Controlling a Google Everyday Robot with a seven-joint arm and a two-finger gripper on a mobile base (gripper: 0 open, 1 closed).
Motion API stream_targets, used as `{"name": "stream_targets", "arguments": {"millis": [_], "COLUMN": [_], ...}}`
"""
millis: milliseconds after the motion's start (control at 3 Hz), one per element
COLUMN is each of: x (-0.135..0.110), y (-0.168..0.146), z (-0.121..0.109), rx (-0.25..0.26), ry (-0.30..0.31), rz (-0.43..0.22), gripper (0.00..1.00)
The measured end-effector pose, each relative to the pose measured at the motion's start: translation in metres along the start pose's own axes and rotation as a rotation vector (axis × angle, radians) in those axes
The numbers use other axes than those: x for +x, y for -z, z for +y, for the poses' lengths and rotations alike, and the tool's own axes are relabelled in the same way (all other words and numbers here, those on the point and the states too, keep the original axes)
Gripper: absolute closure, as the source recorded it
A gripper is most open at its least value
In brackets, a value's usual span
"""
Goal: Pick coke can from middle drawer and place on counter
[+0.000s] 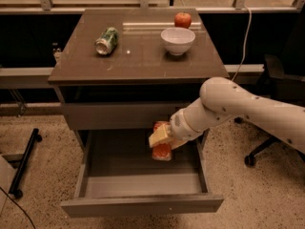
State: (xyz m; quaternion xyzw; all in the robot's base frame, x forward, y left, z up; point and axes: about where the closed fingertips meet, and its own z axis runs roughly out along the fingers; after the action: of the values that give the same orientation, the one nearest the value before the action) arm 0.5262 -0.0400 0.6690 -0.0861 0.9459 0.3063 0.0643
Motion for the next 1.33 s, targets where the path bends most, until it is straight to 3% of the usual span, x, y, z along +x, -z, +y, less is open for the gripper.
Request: {"name": "stream_targets", "arguments": {"millis": [333, 667, 1000, 1333], "x": [-0.009, -0.028, -0.055, -0.063], "y": [0.075, 0.144, 0.215, 0.227], "z": [0.012, 0.030, 0.046, 0.052], "rx": [0.033, 0.099, 0.167, 0.166], "ry": [0.107, 0.186, 0.225, 0.233], "rz": [-0.076, -0.153, -0.249, -0.276], "gripper": [1.00, 1.00, 1.00, 1.00]}}
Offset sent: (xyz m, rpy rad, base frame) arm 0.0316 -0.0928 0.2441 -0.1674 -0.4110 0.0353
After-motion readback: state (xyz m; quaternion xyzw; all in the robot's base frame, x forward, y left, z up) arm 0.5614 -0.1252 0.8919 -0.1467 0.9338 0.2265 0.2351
